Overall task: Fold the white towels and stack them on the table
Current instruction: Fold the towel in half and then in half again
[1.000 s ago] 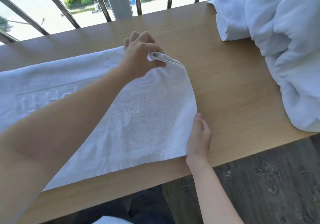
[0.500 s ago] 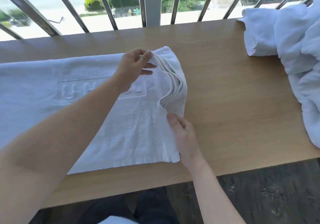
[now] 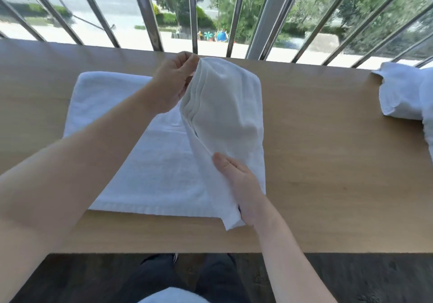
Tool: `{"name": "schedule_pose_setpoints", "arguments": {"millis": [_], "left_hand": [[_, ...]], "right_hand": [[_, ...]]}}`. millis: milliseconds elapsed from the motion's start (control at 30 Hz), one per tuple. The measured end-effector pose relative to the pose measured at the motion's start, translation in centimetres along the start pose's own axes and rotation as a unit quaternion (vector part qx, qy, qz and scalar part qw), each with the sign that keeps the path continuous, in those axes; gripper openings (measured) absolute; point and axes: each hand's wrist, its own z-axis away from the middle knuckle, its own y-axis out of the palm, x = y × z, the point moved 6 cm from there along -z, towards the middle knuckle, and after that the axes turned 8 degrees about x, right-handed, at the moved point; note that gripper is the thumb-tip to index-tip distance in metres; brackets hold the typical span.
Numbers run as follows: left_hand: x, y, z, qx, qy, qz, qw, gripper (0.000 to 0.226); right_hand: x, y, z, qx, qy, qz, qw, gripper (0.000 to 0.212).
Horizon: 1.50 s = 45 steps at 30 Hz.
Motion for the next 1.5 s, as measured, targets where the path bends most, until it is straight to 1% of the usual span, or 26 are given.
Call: {"name": "schedule_pose_setpoints", "arguments": {"millis": [200,367,500,567,633,667,733,800,867,933,1033,1100,1133,1233,1300,1367,1467,1500], "left_hand": [[-2.9,-9.2,3.9,-0.037,0.029,0.015,0.999,0.021],[-4.1,-15.5,6.4,-0.054,0.036,0.025,0.998,0.019],[-5.1,-19.6,7.8,-0.064,0.052,0.039,0.996,0.022],[-5.4,-21.7,8.0,-0.068,0.057,0.043,0.995,0.021],[-5.2,-23.8,7.8,-0.081,0.054,0.044,0.994,0.02],[-4.7,-24.9,7.5,-0.092,0.042,0.046,0.994,0.019],[-2.7,-27.0,7.0,-0.116,-0.01,0.047,0.992,0.016],[0.0,-28.8,6.8,-0.156,-0.055,0.01,0.986,0.013],[2.3,-30.3,6.9,-0.202,-0.075,-0.065,0.974,0.017],[3.8,-31.0,7.3,-0.219,-0.067,-0.094,0.969,0.027],[4.5,-31.4,7.4,-0.21,-0.051,-0.124,0.968,0.034],[4.5,-31.9,7.4,-0.218,-0.045,-0.143,0.964,0.043],[4.5,-32.1,7.4,-0.23,-0.043,-0.152,0.96,0.045],[4.4,-32.8,7.4,-0.262,-0.045,-0.194,0.944,0.037],[4.4,-32.7,7.0,-0.243,-0.053,-0.235,0.939,0.034],[3.9,-32.5,6.8,-0.237,-0.041,-0.271,0.932,0.032],[2.4,-32.7,6.9,-0.268,-0.002,-0.292,0.918,0.023],[2.1,-32.7,6.8,-0.264,0.003,-0.294,0.919,0.021]], "right_hand": [[0.8,8.9,-3.6,0.011,0.026,0.022,0.999,0.024],[1.3,15.2,-6.8,0.005,0.041,0.039,0.998,0.035],[1.8,19.6,-8.9,0.018,0.04,0.047,0.998,0.026],[1.9,21.4,-10.2,0.021,0.03,0.046,0.998,0.032],[1.6,23.0,-11.9,0.001,0.018,0.053,0.998,0.038],[1.4,23.7,-12.7,-0.017,0.012,0.063,0.998,0.037],[0.5,24.8,-14.7,-0.071,0.005,0.095,0.993,0.037],[-0.9,25.6,-16.4,-0.127,0.005,0.133,0.983,0.044],[-2.5,26.4,-17.6,-0.154,0.013,0.189,0.97,0.046],[-4.2,27.3,-18.6,-0.146,0.026,0.257,0.955,0.042],[-5.8,28.6,-19.3,-0.142,0.024,0.356,0.923,0.035],[-6.0,29.3,-19.4,-0.142,0.012,0.402,0.904,0.034],[-6.0,29.5,-19.5,-0.137,0.011,0.413,0.9,0.032],[-6.3,29.5,-19.8,-0.107,0.02,0.435,0.894,0.027],[-6.2,29.4,-19.7,-0.094,0.024,0.434,0.896,0.025],[-6.1,29.5,-19.5,-0.086,0.023,0.429,0.899,0.025],[-5.8,30.1,-19.3,-0.058,0.034,0.468,0.881,0.026],[-5.7,30.3,-19.4,-0.047,0.043,0.481,0.874,0.026]]}}
